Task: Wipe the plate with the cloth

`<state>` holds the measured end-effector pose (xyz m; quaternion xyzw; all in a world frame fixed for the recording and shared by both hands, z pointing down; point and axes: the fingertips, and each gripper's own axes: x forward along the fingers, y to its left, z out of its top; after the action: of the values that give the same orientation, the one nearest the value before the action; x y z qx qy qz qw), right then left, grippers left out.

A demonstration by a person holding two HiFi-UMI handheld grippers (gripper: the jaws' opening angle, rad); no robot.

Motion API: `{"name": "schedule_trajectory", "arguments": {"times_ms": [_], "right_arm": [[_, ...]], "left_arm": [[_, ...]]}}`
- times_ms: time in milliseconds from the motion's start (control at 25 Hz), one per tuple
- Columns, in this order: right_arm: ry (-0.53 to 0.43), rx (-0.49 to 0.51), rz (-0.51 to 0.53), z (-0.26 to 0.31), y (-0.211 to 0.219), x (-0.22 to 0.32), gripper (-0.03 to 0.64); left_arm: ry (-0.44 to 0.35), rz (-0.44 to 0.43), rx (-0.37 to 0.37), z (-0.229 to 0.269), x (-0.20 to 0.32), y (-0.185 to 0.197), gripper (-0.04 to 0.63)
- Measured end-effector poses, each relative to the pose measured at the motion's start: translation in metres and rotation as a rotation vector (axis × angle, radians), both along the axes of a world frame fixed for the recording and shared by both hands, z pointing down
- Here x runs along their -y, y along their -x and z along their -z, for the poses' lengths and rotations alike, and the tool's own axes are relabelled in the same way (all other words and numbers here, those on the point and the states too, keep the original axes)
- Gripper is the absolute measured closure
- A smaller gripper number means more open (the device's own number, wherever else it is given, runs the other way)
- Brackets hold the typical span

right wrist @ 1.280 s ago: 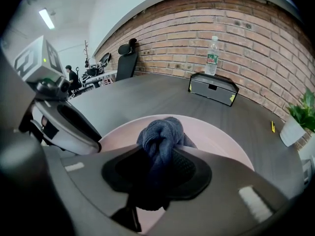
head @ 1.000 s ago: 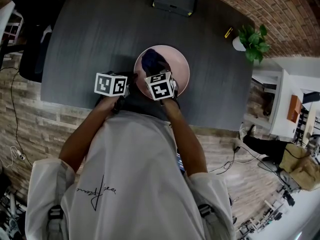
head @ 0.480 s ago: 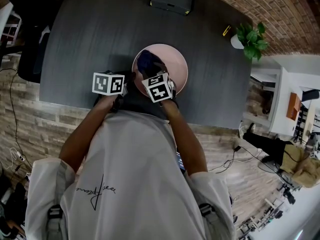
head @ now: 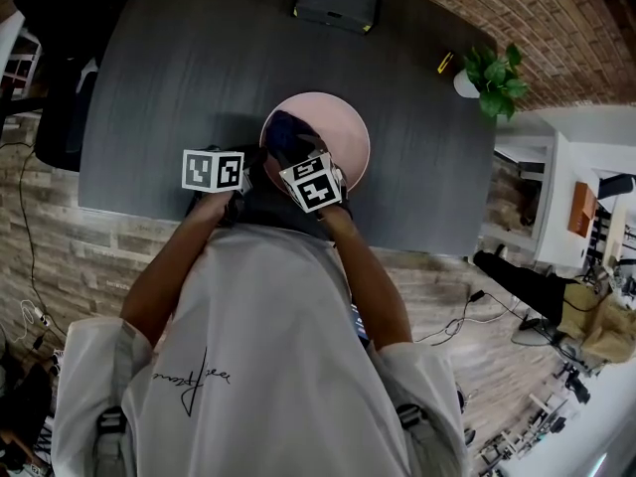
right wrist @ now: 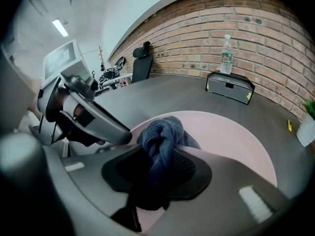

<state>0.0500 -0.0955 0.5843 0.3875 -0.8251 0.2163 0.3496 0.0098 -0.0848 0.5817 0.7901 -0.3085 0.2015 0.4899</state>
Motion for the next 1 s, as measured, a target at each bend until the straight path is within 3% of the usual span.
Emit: {"name": "schedule_trajectory", "arguments": {"times_ms": [1000], "right_arm": [[0.09,0.063,-0.001,-0.002,0.007,-0.029,0.482]], "left_arm": [[-0.007,-0.011,0.006,0.0,-0.001,-0.001,0.529]]}}
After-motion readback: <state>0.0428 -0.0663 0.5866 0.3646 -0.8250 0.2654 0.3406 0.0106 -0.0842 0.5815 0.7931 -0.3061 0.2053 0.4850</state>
